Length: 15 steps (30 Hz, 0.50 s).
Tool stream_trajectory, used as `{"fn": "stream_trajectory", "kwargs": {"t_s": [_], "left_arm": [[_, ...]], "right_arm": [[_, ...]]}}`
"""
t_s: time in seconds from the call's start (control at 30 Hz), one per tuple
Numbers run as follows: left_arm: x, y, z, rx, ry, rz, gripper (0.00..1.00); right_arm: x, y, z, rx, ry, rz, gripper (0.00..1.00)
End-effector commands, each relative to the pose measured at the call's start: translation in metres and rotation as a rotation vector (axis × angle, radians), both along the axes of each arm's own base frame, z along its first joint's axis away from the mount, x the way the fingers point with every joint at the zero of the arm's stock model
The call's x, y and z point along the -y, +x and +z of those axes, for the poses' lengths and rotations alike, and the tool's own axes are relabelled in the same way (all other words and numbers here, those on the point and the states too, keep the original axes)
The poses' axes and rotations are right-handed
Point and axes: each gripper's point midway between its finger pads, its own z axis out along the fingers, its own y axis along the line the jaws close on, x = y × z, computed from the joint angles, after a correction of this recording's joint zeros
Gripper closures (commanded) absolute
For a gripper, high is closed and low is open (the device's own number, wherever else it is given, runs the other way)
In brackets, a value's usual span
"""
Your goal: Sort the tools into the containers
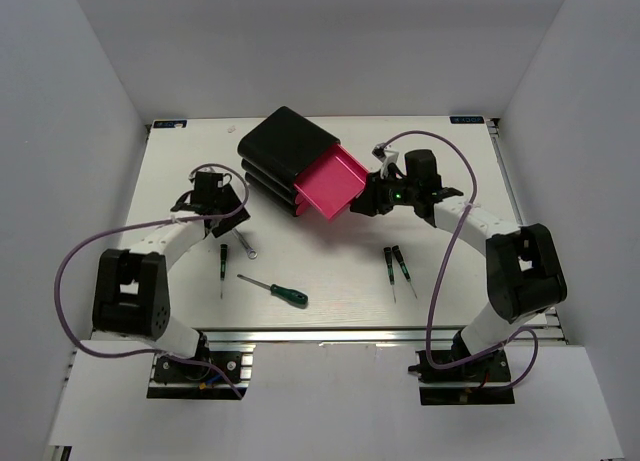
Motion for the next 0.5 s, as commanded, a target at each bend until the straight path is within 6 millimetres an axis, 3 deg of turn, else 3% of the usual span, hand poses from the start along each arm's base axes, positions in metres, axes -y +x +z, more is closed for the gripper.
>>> {"fn": "stream_trajectory", "kwargs": {"t_s": [0.0, 0.27, 0.47], "left_arm": [[-0.008, 0.009, 0.004, -0.013, 0.089, 0.023, 0.34], [-0.011, 0.008, -0.01, -0.088, 0.173, 0.039, 0.34], [-0.008, 0.008, -0.03, -0.17, 0.244, 0.035, 0.39]], "right_arm": [[0.01, 0.007, 0.009, 0.048, -0.015, -0.039, 0.61], [0.012, 0.006, 0.008, 0.053, -0.027, -0.033, 0.28], [0.019, 0.005, 0.011, 0.058, -0.029, -0.042, 0.24]]}}
